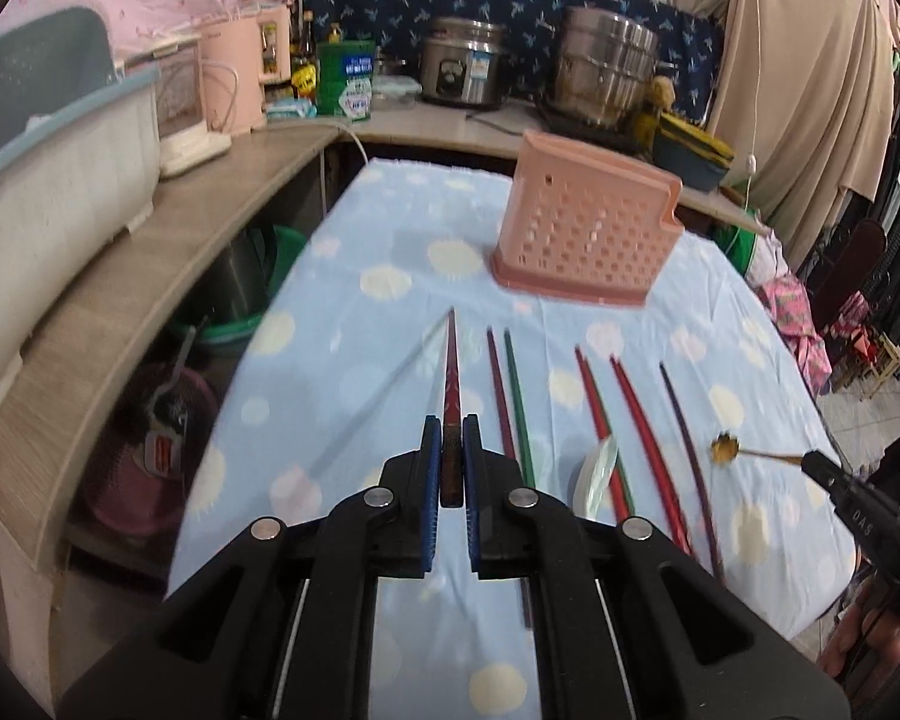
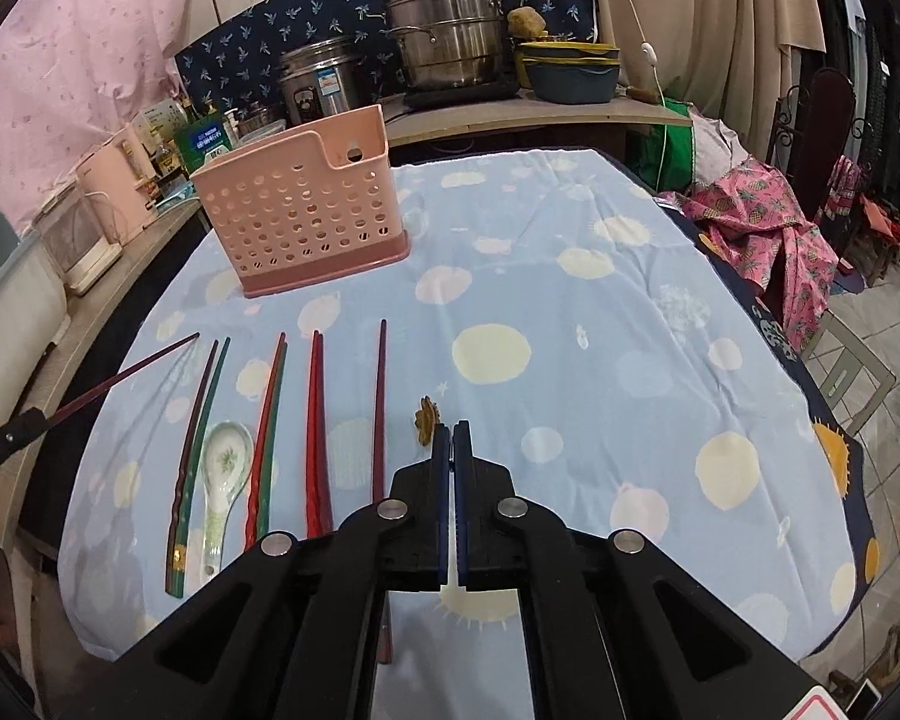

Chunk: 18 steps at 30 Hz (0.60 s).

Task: Organize utensils
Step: 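Lift the chopstick into the pink holder with the left tool while the right tool drops the gold spoon in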

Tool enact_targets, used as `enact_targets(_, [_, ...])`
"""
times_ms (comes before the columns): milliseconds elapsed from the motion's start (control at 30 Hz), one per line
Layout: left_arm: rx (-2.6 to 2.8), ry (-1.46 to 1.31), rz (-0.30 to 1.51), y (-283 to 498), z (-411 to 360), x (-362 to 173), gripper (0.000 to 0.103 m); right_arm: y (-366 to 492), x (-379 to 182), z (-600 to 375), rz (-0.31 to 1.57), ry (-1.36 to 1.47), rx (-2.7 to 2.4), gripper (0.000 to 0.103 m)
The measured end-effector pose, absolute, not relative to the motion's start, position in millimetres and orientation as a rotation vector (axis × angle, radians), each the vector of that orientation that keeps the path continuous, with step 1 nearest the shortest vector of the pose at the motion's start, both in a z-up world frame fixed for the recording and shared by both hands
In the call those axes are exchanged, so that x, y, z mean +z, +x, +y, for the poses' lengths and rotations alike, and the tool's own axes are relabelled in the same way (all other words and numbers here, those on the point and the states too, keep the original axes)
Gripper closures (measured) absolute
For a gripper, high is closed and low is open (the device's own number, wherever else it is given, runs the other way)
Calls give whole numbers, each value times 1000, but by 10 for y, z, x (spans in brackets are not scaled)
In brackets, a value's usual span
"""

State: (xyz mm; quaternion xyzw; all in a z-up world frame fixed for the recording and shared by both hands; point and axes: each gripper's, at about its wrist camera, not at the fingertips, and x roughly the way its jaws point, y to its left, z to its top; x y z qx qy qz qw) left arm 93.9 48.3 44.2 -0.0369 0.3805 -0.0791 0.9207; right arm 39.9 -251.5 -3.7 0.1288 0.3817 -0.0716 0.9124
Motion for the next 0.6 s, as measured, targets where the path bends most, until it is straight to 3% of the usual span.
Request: enact_targets(600, [-132, -89, 529, 1908, 451, 1675, 96, 1279, 820, -2672, 605, 262, -94, 102])
